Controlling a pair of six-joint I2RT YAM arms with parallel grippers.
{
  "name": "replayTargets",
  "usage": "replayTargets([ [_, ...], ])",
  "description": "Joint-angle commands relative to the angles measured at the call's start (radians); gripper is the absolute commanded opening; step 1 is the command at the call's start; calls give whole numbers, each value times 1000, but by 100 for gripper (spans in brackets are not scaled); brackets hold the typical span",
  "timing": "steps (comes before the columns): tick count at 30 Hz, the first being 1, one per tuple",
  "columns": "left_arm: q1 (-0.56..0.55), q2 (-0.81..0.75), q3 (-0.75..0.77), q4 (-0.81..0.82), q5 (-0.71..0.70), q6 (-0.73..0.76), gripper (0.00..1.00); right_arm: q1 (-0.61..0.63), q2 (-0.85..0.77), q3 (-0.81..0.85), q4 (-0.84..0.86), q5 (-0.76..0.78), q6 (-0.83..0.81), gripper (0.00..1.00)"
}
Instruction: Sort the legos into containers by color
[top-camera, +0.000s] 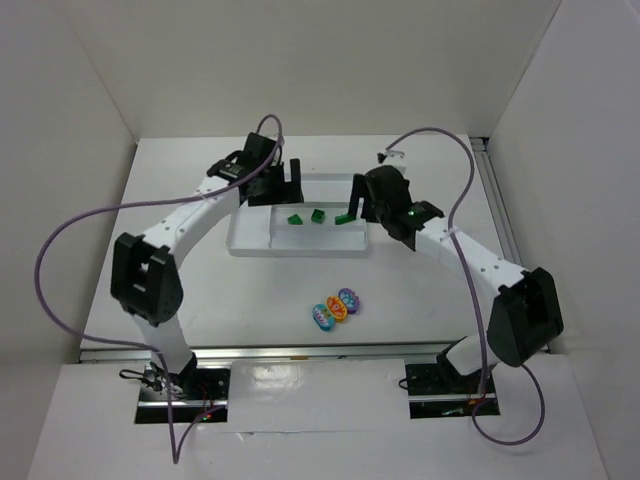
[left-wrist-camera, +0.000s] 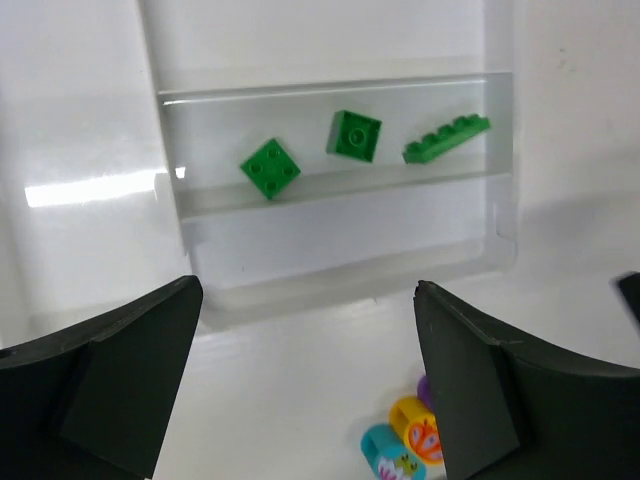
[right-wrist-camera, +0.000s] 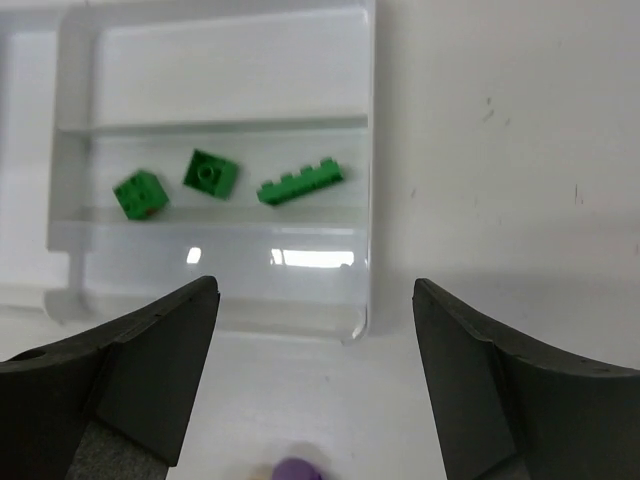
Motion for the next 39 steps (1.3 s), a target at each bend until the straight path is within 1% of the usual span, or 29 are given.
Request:
replayTargets([
  [1,-2,-162,-93,-11,-19,8,100,40,-111,-114,-94,-35,-7,85],
  [2,-2,-227,-118,-11,-19,8,100,50,-134,-180,-105,-51,4,85],
  [3,-2,-259,-144,-20,-19,8,100,75,-156,-212,-105,-114,4,85],
  [4,-2,-287,-197,-20,-7,8,100,87,-188,-241,-105,-136,4,83],
  [5,-2,-340,-224,-20,19,8,100,103,-188,-286,-123,-154,25,83],
  [6,-11,-365,-250,-20,36,17,100,129,-201,-301,-136,-183,26,83],
  [8,-21,-403,-325,-2,88,47,97,159,-201,-328,-178,-184,61,83],
  [9,-31,-414,-342,-2,116,48,95,188,-211,-337,-179,-184,61,83],
  [11,-73,-425,-364,-21,116,57,95,201,-222,-348,-188,-197,70,83],
  [13,-103,-425,-384,-51,84,48,94,201,-222,-348,-179,-255,85,85],
  [15,-123,-425,-419,-51,84,32,94,210,-201,-357,-147,-297,113,87],
  [17,-135,-416,-439,-51,84,14,94,247,-169,-357,-117,-311,127,89],
  [20,-144,-439,-468,-26,93,5,88,256,-127,-346,-128,-299,148,89],
  [22,-144,-459,-492,-2,145,17,82,256,-115,-346,-137,-299,173,89],
  [23,-144,-459,-521,30,175,28,79,256,-115,-346,-137,-299,185,88],
  [24,-153,-459,-531,40,262,49,79,242,-106,-355,-137,-318,194,88],
  [27,-164,-382,-531,29,405,39,79,232,-106,-375,-122,-345,194,88],
  [28,-176,-347,-548,43,429,29,79,232,-106,-375,-122,-354,194,88],
  [31,-186,-338,-601,107,456,-3,79,232,-96,-403,-73,-371,184,88],
  [34,-186,-338,-601,107,469,-3,79,232,-70,-414,-53,-404,174,88],
  [35,-186,-338,-601,107,490,14,80,232,-61,-414,-44,-421,174,88],
  [36,-186,-309,-601,107,519,26,86,232,-61,-414,-44,-433,174,88],
  [37,-186,-278,-576,75,557,54,90,232,-50,-404,-15,-446,174,88],
  [39,-186,-231,-562,20,582,54,90,222,-38,-404,11,-495,174,88],
])
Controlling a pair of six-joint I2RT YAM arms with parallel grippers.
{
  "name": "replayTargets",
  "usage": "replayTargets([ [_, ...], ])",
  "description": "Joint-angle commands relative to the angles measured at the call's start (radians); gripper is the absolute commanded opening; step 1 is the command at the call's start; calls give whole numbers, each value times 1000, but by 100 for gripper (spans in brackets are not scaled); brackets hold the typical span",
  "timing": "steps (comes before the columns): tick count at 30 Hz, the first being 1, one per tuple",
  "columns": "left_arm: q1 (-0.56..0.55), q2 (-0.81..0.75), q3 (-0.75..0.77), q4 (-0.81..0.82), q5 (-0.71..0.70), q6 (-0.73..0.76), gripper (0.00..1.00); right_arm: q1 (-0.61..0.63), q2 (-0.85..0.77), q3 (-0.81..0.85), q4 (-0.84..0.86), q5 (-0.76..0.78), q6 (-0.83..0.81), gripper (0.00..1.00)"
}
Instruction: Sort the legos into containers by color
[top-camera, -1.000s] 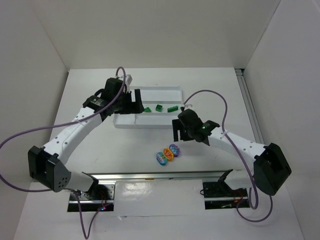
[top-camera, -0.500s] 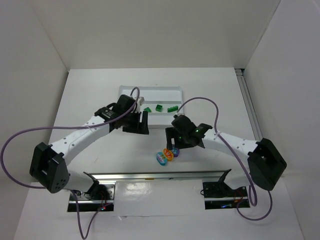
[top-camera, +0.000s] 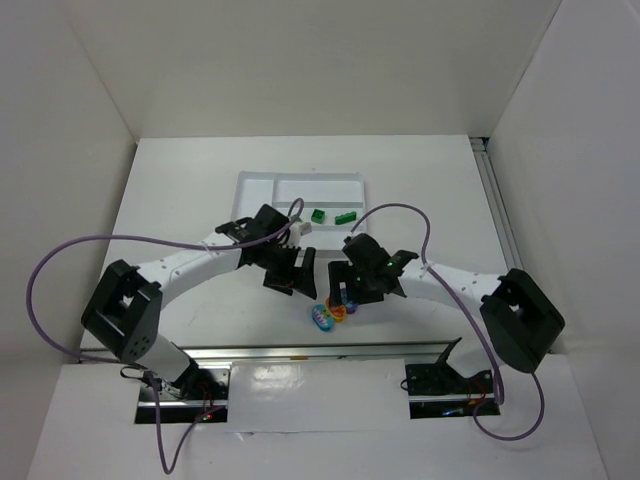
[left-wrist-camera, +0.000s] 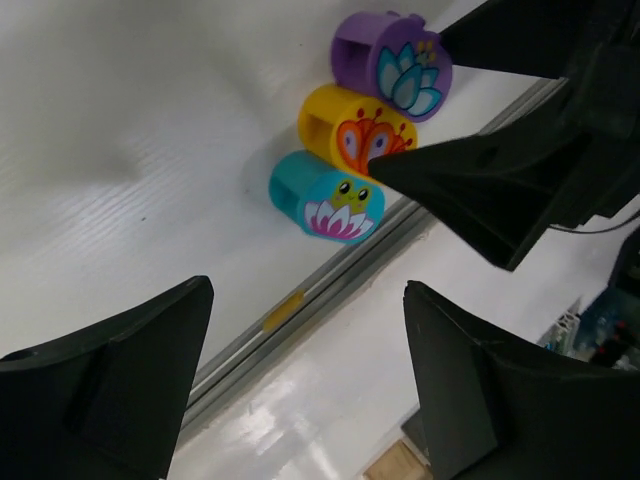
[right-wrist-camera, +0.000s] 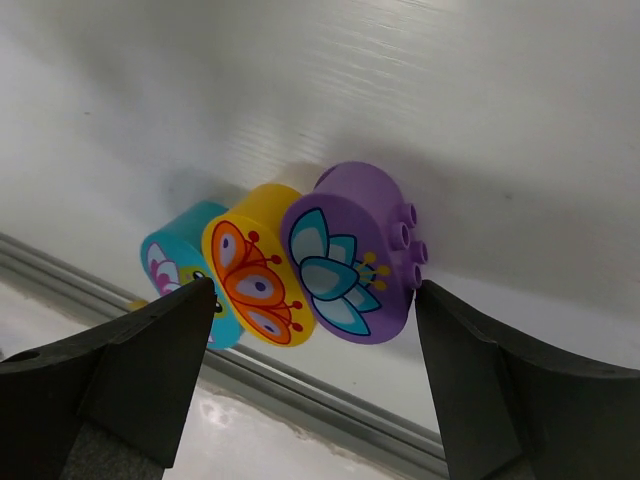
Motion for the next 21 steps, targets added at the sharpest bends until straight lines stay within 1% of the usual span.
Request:
replayTargets([
  [1,0,72,16,-39,102,24,88,-8,29,11,124,-95,2,88],
  [2,0,72,3,-39,89,7,88,-8,40,25,138,-132,2,88],
  [4,0,48,-29,-39,65,-33,80,-8,65,37,183,-165,2,86],
  [7,0,-11,-75,-39,-61,-120,72,-27,74,47,224,-200,11,83],
  [8,9,-57,-89,-52,-122,-184,71,-27,60,47,249,-209,11,83],
  [9,9,-78,-104,-52,-122,-195,71,-39,50,47,249,-180,11,83],
  [10,9,-98,-118,-38,-139,-207,71,-39,49,47,228,-138,11,83],
  [11,9,-114,-139,-38,-139,-221,71,-39,36,57,147,-81,11,83],
  [12,9,-133,-139,-27,-162,-235,71,-30,36,95,97,37,11,85],
  [13,9,-134,-139,-27,-162,-244,71,-30,36,116,45,88,11,85],
  [16,9,-158,-149,-1,-182,-254,69,2,36,163,-94,218,107,88],
  [18,9,-158,-110,-1,-213,-240,69,16,45,194,-185,249,205,91],
  [20,9,-134,-72,-48,-236,-231,69,28,56,208,-211,239,244,91],
  [21,9,-125,-40,-59,-247,-215,69,39,56,208,-220,230,285,99],
])
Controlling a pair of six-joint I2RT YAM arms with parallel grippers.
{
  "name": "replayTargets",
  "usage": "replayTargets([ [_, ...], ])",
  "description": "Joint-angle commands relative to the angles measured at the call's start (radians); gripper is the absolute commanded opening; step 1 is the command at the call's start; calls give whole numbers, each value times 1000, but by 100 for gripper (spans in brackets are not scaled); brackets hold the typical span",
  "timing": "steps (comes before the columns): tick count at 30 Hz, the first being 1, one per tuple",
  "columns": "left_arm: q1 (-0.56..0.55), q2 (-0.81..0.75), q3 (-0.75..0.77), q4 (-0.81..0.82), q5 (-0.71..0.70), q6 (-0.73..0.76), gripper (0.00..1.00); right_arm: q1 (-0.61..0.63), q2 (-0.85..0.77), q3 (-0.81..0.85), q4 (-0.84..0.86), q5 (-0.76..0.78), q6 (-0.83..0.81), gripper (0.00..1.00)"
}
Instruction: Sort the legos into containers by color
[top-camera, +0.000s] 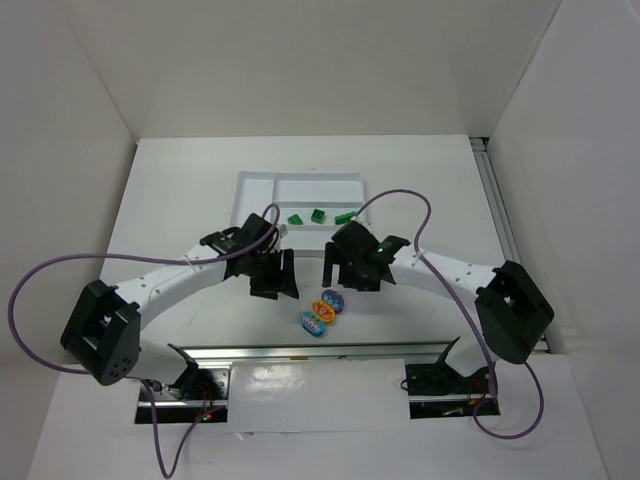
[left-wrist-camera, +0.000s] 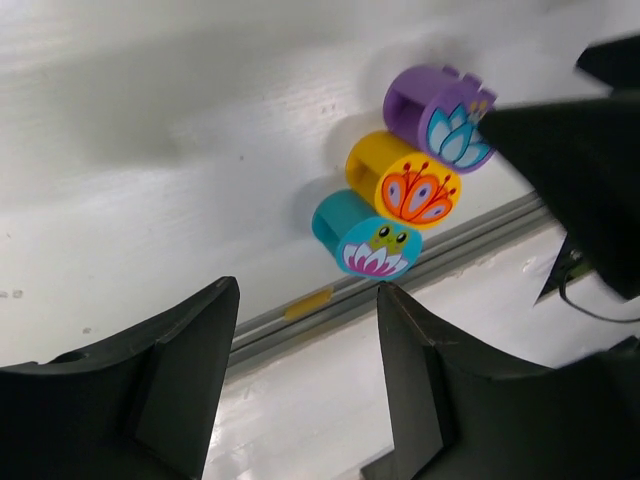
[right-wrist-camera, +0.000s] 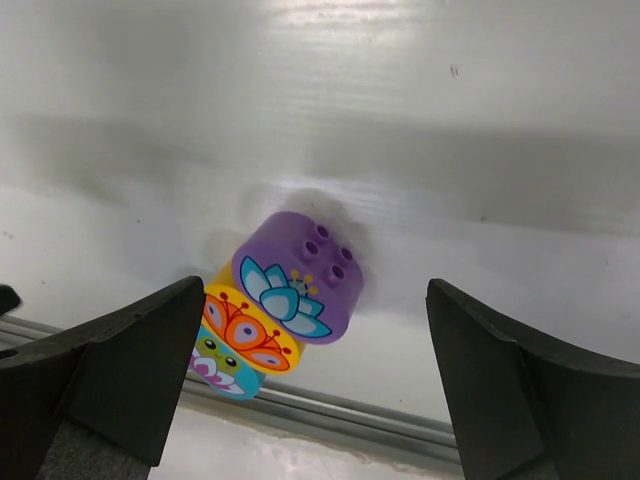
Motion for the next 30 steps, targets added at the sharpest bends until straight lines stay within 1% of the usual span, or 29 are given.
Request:
replayTargets([
  [1,4,21,91,-30,-65,16,69,28,-16,40,-111,51,139,99],
  [2,4,21,102,-30,-77,27,69,28,-16,40,-100,8,154,99],
  [3,4,21,126,-47,-86,47,70,39,-16,26,-64,-10,183,99],
  [5,27,30,152,-69,-111,70,71,39,-7,26,-51,-33,225,99],
  [7,48,30,173,-87,-131,94,71,50,4,35,-27,-33,254,99],
  [12,96,6,183,-96,-120,119,71,50,87,82,-27,-46,297,99],
  [15,105,-5,183,-96,-120,128,71,50,167,142,-112,-28,325,99],
  [16,105,-5,174,-96,-120,128,71,50,208,159,-164,-18,334,99],
  [20,114,-14,174,-96,-111,138,71,59,291,205,-215,-18,368,99],
  [21,114,-14,174,-96,-111,150,71,59,302,205,-215,-44,368,99],
  [23,133,-23,174,-96,-122,160,71,59,311,196,-215,-59,388,99],
  [26,143,-33,174,-105,-122,171,71,59,274,161,-203,-60,420,98],
  [30,154,-33,174,-106,-122,171,69,59,253,150,-252,-35,441,98],
])
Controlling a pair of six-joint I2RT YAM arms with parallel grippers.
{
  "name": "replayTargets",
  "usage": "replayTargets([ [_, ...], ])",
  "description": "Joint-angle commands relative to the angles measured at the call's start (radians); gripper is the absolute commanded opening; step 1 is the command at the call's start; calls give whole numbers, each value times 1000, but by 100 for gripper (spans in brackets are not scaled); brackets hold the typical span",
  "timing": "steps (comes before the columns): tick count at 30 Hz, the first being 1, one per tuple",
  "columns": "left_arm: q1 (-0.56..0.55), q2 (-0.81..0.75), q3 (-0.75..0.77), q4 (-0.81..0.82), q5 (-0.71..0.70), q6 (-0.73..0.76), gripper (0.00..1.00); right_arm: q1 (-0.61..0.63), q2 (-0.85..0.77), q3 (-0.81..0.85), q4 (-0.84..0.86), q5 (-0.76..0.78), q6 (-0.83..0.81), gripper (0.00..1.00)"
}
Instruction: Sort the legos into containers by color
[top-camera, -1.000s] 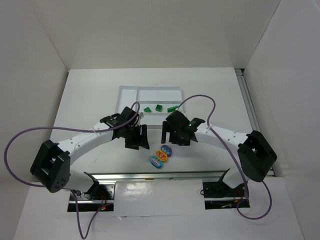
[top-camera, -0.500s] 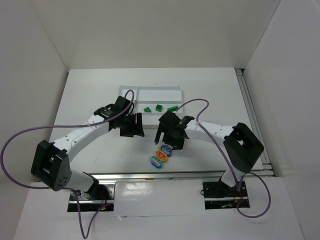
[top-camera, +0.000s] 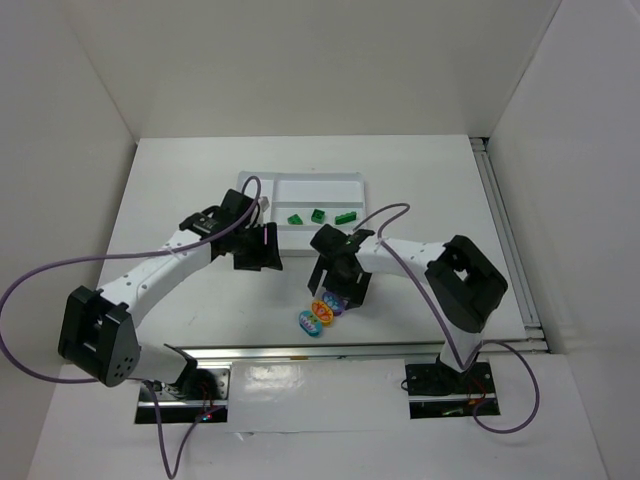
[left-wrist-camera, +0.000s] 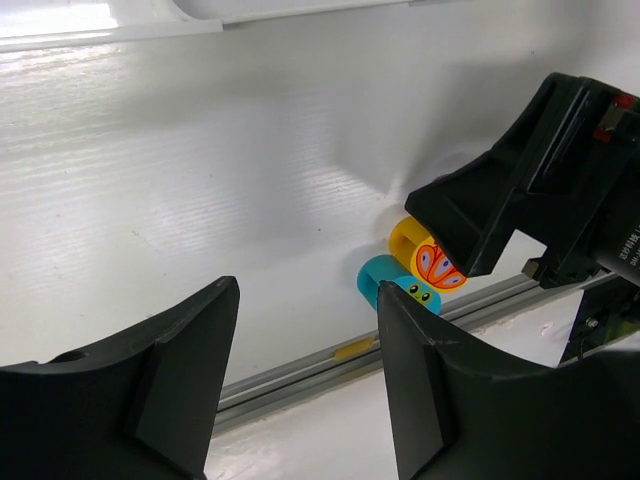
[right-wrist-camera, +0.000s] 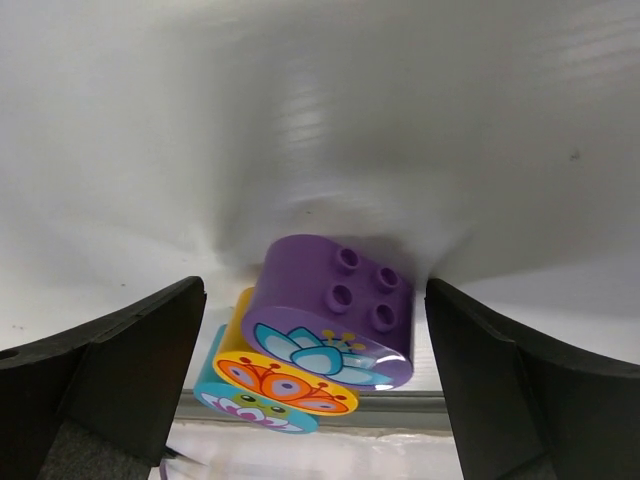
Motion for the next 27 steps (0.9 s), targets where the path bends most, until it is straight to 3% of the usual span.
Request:
replayTargets([
  [1,19,-28,13,-14,-8,29,69,11,-39,-19,-84,23,49,98],
  [7,19,-28,13,6,26,38,69,11,-73,-30,-168,88,73,100],
  [12,19,-37,-6,16,44,47,69,22,-82,-9,-199,43,82,100],
  [19,19,-78,-16,16,64,67,69,33,-102,-44,-119,-51,137,100],
  [24,19,-101,-16,6,75,67,69,91,-102,36,-148,154,60,100],
  [27,19,-126,-25,-3,102,67,69,91,-138,50,-187,182,26,100],
])
